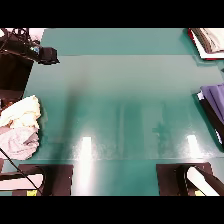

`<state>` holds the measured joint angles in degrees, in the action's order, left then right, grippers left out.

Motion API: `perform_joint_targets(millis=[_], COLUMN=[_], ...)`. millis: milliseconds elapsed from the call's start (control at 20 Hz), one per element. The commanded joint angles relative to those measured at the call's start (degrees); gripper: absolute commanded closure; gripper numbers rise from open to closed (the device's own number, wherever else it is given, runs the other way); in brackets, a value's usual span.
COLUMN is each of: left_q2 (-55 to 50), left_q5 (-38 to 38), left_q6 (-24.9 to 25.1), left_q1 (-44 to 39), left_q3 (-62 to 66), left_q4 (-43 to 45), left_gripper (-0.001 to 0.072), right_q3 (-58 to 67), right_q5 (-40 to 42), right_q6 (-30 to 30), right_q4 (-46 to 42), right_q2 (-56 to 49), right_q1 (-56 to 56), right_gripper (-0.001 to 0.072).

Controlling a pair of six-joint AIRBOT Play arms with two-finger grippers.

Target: Fold the shirts.

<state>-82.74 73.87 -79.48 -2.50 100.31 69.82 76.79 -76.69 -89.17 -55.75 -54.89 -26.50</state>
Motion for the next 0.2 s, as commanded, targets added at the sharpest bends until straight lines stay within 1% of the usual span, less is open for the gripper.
perform_joint_targets(millis=[0, 150], left_q2=[0.02, 0.02], left_q5=[-1.05, -1.05], left_q6=[-0.02, -0.02], left_q1=[0.0, 0.0], left_q3=[0.0, 0.0], left_q4=[0.02, 0.02], left_gripper=[0.0679, 0.0679], right_q3=[0.0, 0.0], right_q5=[0.59, 0.5], right_q6=[0.37, 0.35], right_q4=[0.17, 0.2], right_q2=[0.79, 0.81], right_q1=[11.23, 15.52], right_gripper=[0.0696, 0.0696])
